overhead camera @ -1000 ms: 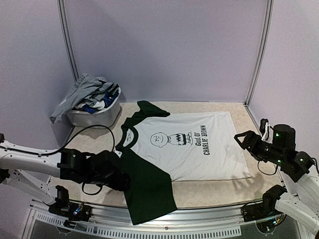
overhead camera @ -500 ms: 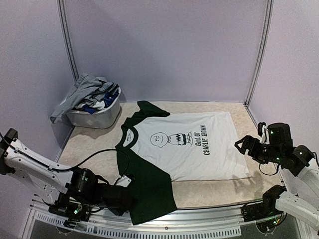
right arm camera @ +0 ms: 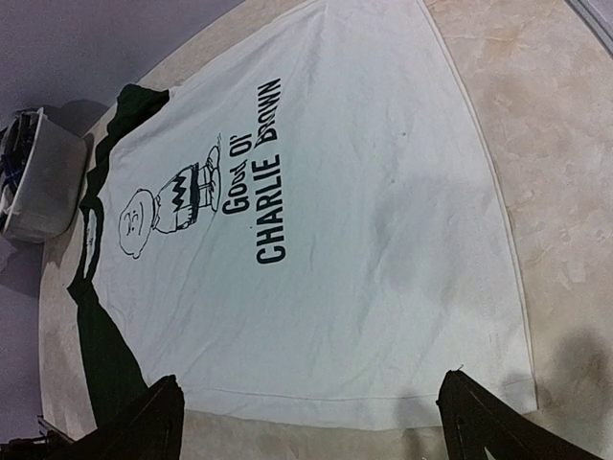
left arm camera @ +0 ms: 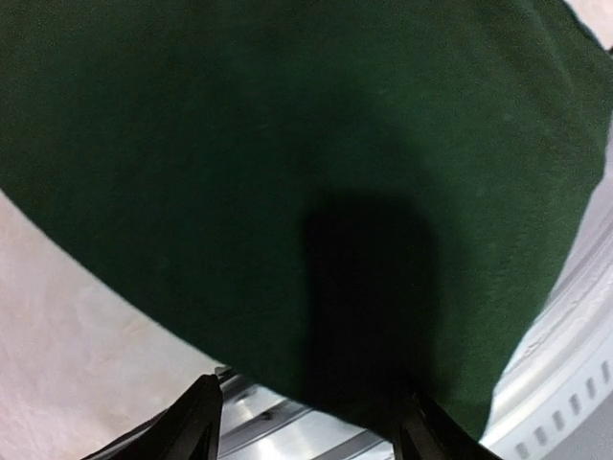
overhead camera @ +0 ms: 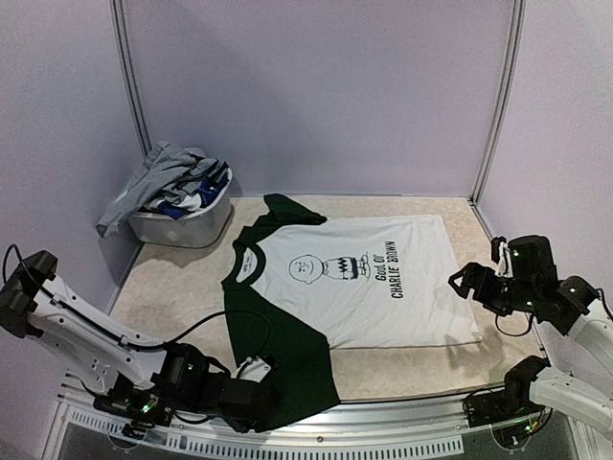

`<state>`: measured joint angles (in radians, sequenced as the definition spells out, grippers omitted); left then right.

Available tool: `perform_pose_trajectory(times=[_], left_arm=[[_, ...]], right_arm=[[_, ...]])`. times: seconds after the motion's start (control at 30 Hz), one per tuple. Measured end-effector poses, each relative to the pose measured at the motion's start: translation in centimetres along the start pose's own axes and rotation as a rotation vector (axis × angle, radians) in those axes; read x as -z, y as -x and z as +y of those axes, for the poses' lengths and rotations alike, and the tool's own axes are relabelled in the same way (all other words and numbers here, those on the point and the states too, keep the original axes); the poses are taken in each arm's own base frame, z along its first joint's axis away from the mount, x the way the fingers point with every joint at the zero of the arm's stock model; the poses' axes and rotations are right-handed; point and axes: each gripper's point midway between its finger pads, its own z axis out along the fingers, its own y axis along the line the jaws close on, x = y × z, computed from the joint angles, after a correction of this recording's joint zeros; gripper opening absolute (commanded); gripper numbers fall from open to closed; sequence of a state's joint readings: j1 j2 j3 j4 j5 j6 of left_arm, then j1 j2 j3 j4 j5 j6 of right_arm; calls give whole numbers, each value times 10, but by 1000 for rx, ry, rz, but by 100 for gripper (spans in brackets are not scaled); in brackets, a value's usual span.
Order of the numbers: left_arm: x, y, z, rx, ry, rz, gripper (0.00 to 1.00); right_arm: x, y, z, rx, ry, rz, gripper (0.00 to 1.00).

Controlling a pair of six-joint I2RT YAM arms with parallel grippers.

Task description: Fold and stack the mixed laundry pile

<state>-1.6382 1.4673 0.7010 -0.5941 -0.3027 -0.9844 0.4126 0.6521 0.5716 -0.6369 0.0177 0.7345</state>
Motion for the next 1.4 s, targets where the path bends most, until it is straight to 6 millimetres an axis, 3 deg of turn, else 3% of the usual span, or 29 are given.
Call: perform_pose_trajectory(times=[0.33, 0.4, 0.53, 0.67, 0.77, 0.9, 1.07, 1.23, 1.4], left_arm=[[-6, 2, -12, 10, -16, -4, 58], [-6, 3, -14, 16, -21, -7, 51], [-8, 5, -14, 27, -20, -19, 26], [-10, 8, -9, 27, 10, -41, 16], [-9, 11, -9, 30, 18, -51, 0], [-6, 22, -9, 27, 39, -76, 0], [7, 57, -7, 70, 65, -186, 0], [9, 89, 12, 147, 86, -258, 0], [13, 105, 16, 149, 99, -292, 0]], right_arm=[[-5, 2, 2, 3, 1, 0, 94], [-5, 3, 3, 3, 3, -3, 94], [-5, 3, 3, 4, 4, -3, 94], [-5, 2, 2, 7, 2, -1, 94], [-6, 1, 2, 7, -2, 3, 94], [-9, -1, 0, 7, -10, 13, 94], [-15, -13, -9, -15, -38, 40, 99], [-15, -28, -36, -120, -159, 67, 99], [-4, -45, -71, -251, -330, 91, 94]])
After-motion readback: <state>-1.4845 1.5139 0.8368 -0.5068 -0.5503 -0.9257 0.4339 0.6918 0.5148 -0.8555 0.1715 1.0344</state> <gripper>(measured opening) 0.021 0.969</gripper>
